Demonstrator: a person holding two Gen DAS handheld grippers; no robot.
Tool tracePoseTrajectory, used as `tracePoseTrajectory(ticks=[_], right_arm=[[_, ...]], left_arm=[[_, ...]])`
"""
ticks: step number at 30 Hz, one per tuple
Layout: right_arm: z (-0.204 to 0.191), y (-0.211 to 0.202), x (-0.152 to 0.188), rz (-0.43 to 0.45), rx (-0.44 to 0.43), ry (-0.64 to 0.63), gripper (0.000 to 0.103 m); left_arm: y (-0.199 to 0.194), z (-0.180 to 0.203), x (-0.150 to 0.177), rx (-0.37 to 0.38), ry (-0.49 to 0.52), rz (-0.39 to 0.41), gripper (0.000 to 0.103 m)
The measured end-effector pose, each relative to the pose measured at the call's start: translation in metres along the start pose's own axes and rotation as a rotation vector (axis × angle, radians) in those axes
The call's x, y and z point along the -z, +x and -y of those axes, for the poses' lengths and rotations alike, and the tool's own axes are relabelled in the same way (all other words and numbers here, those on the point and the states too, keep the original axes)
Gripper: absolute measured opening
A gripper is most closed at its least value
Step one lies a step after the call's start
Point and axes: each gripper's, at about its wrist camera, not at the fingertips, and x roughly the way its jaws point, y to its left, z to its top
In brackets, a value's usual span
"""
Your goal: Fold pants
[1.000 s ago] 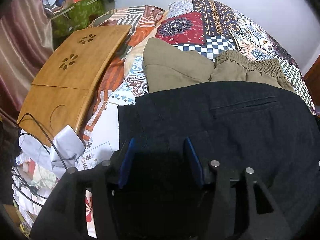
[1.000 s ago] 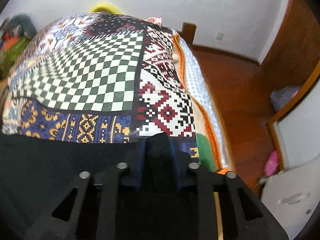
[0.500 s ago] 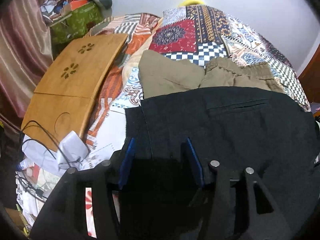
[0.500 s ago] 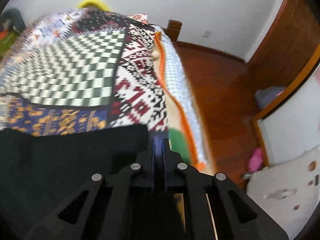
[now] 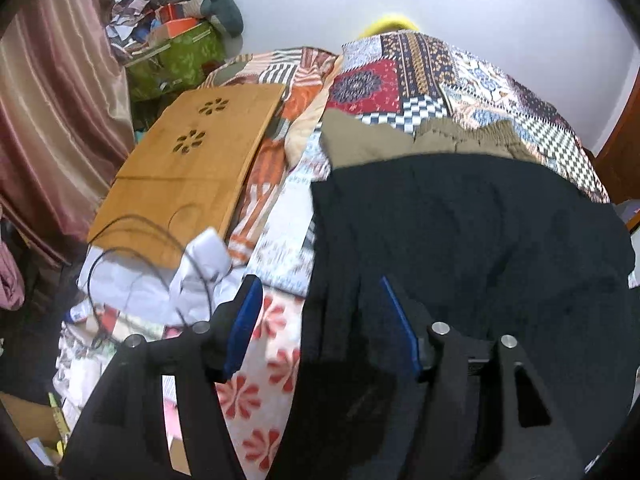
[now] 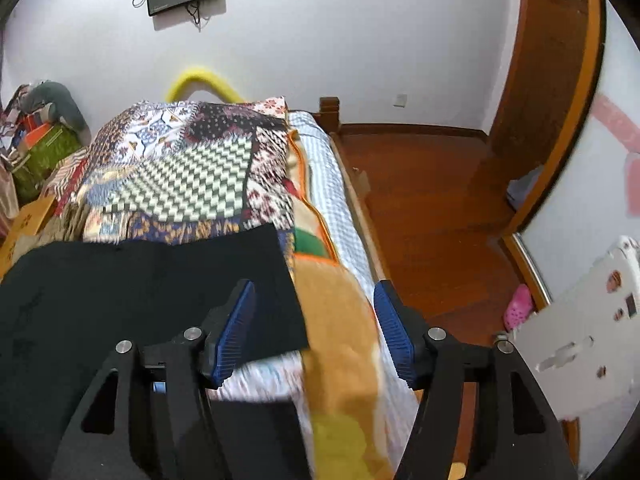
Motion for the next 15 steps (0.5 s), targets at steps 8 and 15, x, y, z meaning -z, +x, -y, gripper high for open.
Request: tracePoseTrajectory(ticks=[8,15], right_arm=[[-0.01,0.021,0.066,-0.111,-0.021,-0.005,0.058],[-0.021,0.028,0.1,-0.145,-0.07,0.022,0.058]], left_arm=[[0.0,-0.013,0.053,0.001,-0.014,-0.084,0.061],[0.004,-0.026,0.087,0.047,-0.098,-0.138,0.061]])
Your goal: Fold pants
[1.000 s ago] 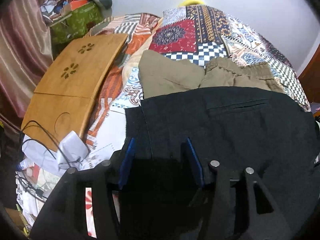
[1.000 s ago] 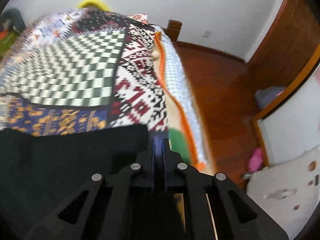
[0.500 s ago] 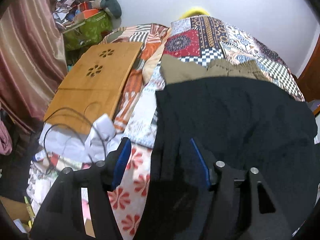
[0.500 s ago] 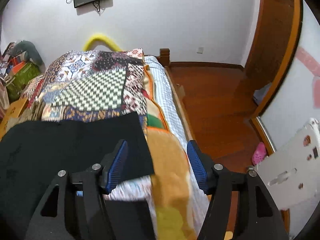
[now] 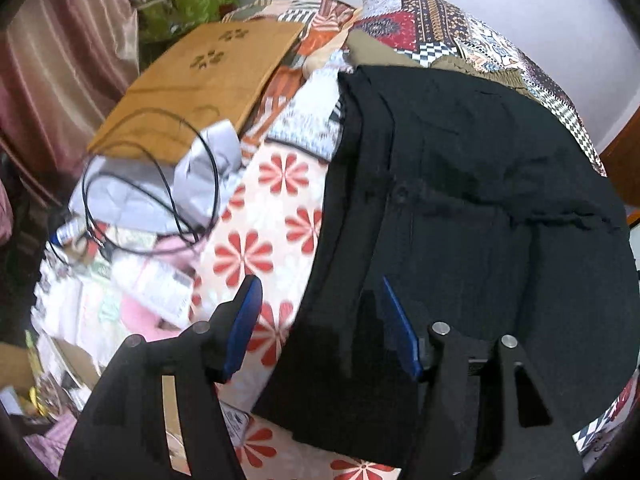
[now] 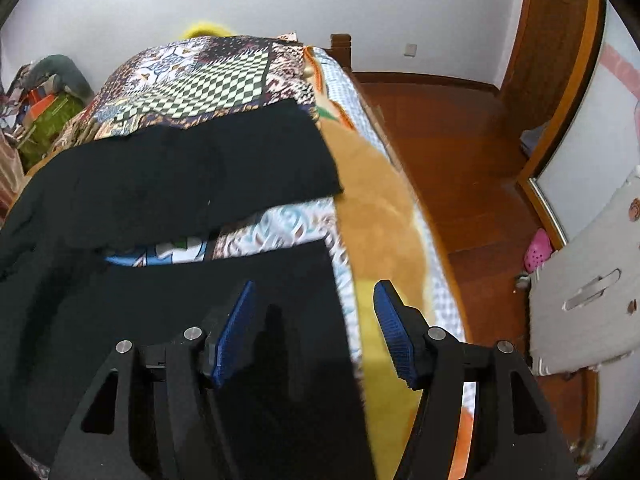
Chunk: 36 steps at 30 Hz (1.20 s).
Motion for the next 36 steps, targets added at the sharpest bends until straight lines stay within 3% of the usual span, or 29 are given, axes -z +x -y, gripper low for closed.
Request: tracePoseTrajectory(ticks=[4,9,14,17,19,25,27,30,32,36], right_arm=[[0.001,0.013,0.006,-0.049,0.018,0.03,0.058],[0.008,0.017,0.01,-0.057,-0.022,0.076,0.058],[0.01,0.021,0.004,-0.052,-0.029,0.095,0.058],[0.002,0.024,-0.002,-0.036,-0.013,0.065,0.053],[-0.001,0.027,-0.006,-0.03,-0.006,0.046,0.052],[-0.004,0.036,-0.007,-0.038,0.027,-0.001,0.025],[-0.007,0.034,-0.005,-0.026,0.048,-0.027,0.023],[-0.009,0.029,-0.004,-0.006,0.087,-0.062,0.018],[-0.004,0.026,-0.004,0.005,0.136,-0.065,0.004],[0.012,0.024,-0.007,-0.003,0.101,-0.005,0.004]], left_arm=[[0.019,0.004,0.009,-0.004,-0.01,-0.056,0.063],[0.024,0.01,0.009,-0.006,-0.01,-0.047,0.07],[0.026,0.007,0.008,0.002,-0.036,-0.047,0.069],[0.025,0.008,0.009,0.011,-0.036,-0.041,0.06],[0.024,0.007,0.009,0.022,-0.044,-0.041,0.048],[0.023,0.008,0.01,0.032,-0.053,-0.046,0.027],[0.022,0.011,0.01,0.036,-0.049,-0.047,0.021],[0.02,0.016,0.013,0.017,-0.024,-0.042,0.017],[0.019,0.017,0.015,0.009,-0.013,-0.04,0.016],[0.019,0.013,0.019,0.018,-0.025,-0.039,0.016]])
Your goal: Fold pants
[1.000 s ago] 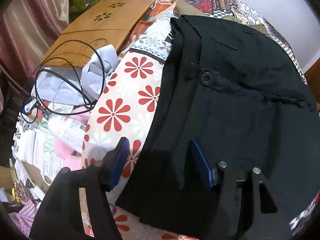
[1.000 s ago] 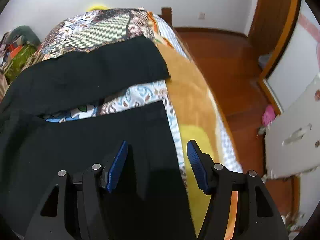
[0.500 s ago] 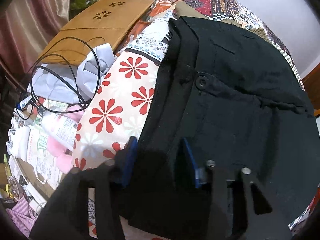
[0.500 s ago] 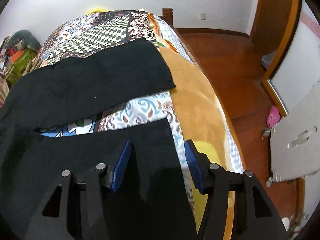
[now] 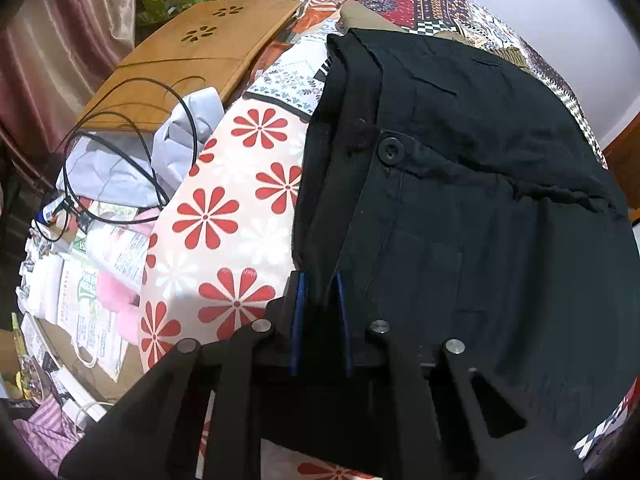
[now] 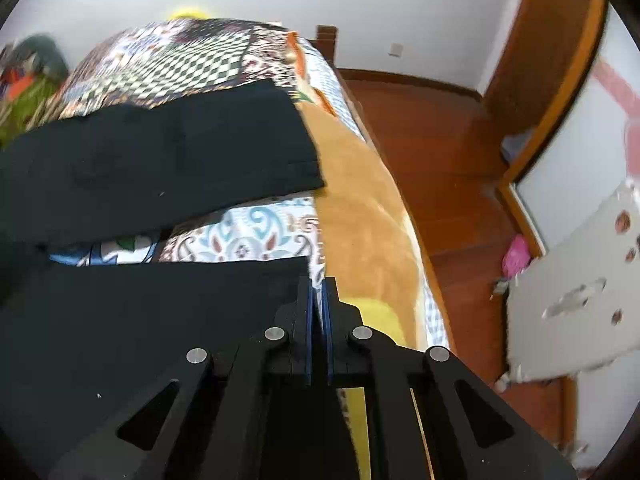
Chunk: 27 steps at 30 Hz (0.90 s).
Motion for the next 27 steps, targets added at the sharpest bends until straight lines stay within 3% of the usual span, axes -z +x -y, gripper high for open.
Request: tracePoseTrajectory(ticks=[7,9,11,14,19,27], right_arm=[[-0.004,-0.025,-0.012,0.042,-0.063,0.008,0.006],[-0.007,-0.03,-0.017,0.056,-0.066,0.003,0.014],[-0.011,-0.035,-0.023,0.08,-0.075,-0.005,0.029],[-0.019,-0.038,-0.034,0.104,-0.082,-0.02,0.033],[-0.035,-0.035,-0.057,0.128,-0.11,-0.037,0.033],[-0.059,-0.023,-0.089,0.163,-0.114,-0.08,0.047]], left_arm=[[-0.005,-0.001,-0.004,-0.001,0.003,-0.002,0.016],[-0.013,0.002,-0.012,-0.014,0.025,0.019,0.016],[-0.023,0.006,-0.021,-0.015,0.046,0.054,0.016],[-0.035,0.013,-0.042,-0.008,0.07,0.102,0.018],[-0.042,0.029,-0.08,-0.023,0.12,0.169,0.044],[-0.012,0.056,-0.144,-0.06,0.184,0.198,0.049]])
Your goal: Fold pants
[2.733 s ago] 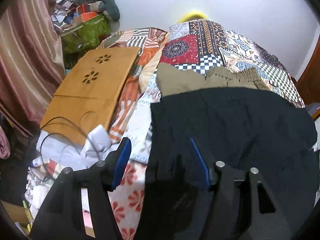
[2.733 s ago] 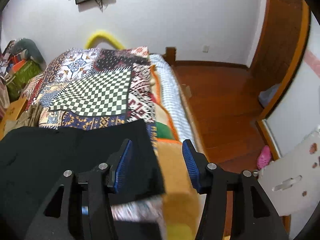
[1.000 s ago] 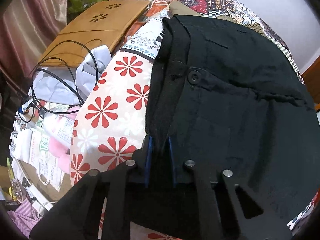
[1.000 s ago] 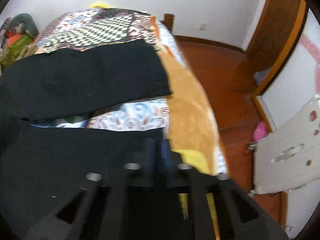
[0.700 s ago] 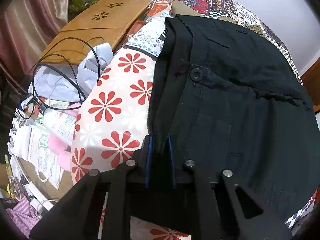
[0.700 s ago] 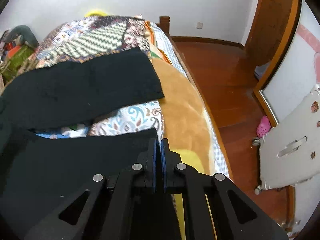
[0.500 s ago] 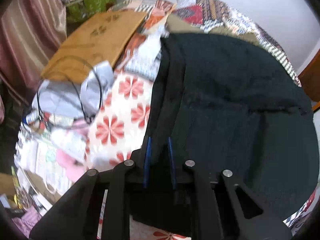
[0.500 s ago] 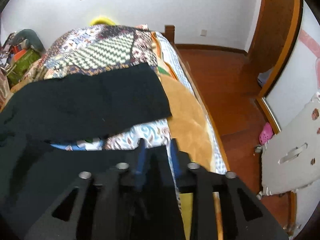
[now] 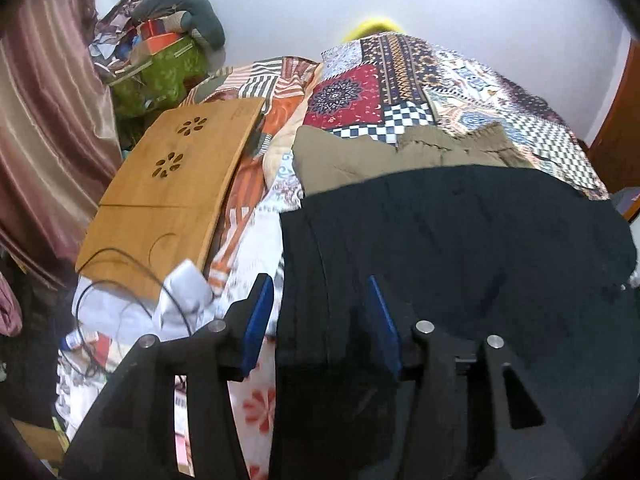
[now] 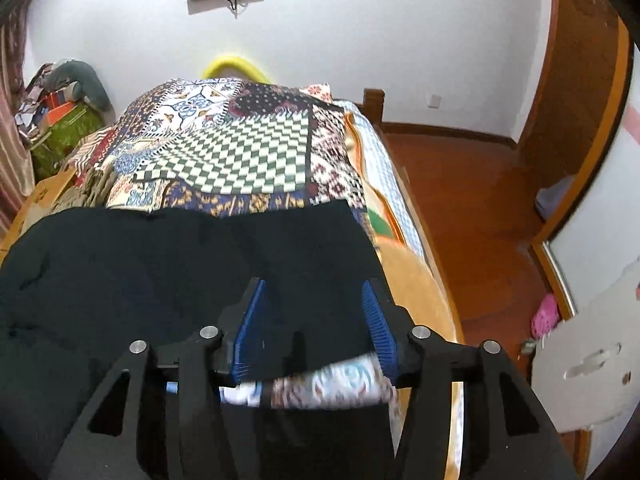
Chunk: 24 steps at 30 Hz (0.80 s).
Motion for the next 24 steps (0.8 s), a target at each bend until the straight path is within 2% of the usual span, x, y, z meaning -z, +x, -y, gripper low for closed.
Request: tracePoseTrajectory(ticks=[4,9,13,18,24], right_arm=[[-0.011,0.02,-0.013,-0.037,-0.035,-0.023,0.047],[-0.05,0.042,-0.027,-0.055,-0.104,-0.105,0.047],[-0.083,0.06,-0.038,-0.048,-0.124,-0.163,0.059],[-0.129,0.076,-0.053,-0.073,-0.238,-0.228,0.059],[-0.19,0.087,-0.059,-0.089,-0.395,-0.359,0.059]], left_arm=[[0.031,-0.008,-0.017,0.024,-0.041,-0.036,0.049],[0.069,-0.018,-0.027,0.023,-0.066,-0.08,0.049],[0.091,-0.022,-0.034,0.034,-0.077,-0.103,0.049],[0.107,-0.027,-0.04,0.035,-0.082,-0.104,0.057],[0.117,-0.031,-0.042,0.087,-0.11,-0.108,0.057]])
